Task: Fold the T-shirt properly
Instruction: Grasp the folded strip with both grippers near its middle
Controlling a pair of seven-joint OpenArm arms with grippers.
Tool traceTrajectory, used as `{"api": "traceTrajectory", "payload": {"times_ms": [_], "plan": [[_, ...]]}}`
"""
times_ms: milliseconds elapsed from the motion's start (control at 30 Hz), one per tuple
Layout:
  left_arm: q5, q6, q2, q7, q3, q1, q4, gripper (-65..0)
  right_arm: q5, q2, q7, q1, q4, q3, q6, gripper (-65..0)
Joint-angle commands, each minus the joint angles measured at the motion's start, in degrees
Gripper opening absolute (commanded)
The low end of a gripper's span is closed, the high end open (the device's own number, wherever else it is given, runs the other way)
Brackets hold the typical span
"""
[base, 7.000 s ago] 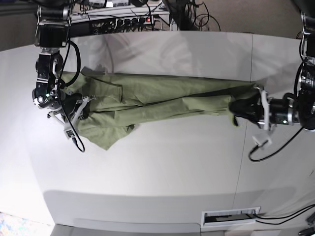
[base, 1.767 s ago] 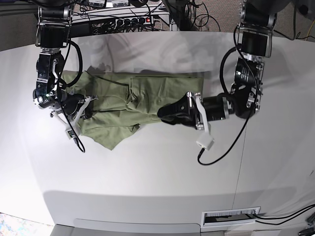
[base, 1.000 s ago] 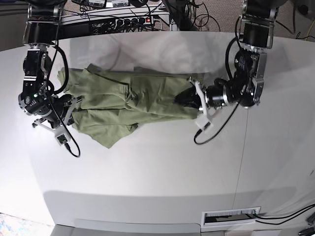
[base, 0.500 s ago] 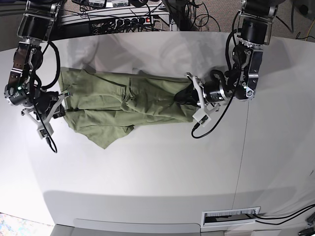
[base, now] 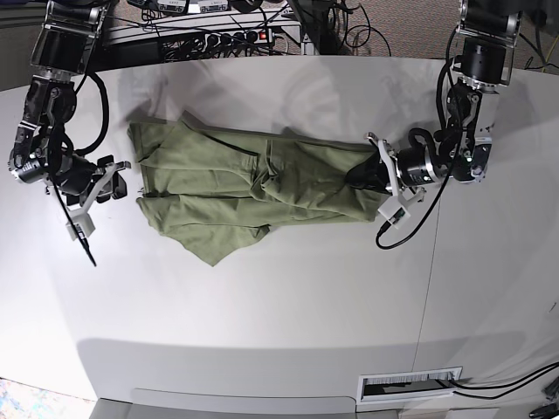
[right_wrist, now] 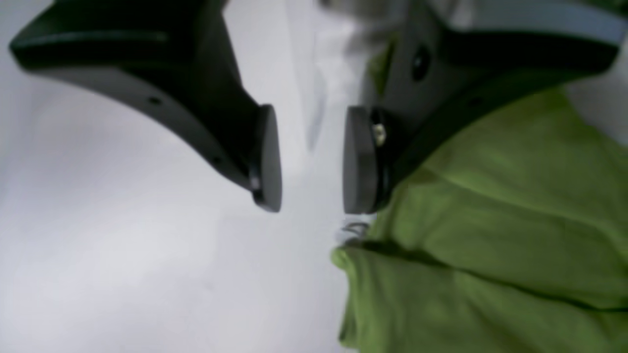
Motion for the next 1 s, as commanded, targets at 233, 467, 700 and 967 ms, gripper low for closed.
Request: {"api": "traceTrajectory", "payload": {"times_ms": [233,467,700,967], "plan": [[3.80,1.77,-1.09,6.73,0.07,0.57,-0.63,-65.0,5.55,-0.81,3.58,2.14,-9.90,0.46,0.20,-42.1],[3.17,1.75,-1.09,7.15,0.07,0.85,-0.63,-65.0,6.05,-1.42,5.92,4.17,-17.03,0.42,1.03,-42.1],[1.84,0.82,-1.07,7.15,0.07,0.83,-0.63,-65.0,6.23,-3.61,6.29,4.17,-22.18,0.28,1.31,-42.2],[1.90,0.82,-1.07,7.19,0.07,0.85,-0.63,-65.0,6.86,-6.01,7.21,4.94,-23.30,-5.88,1.70,-42.2]]}}
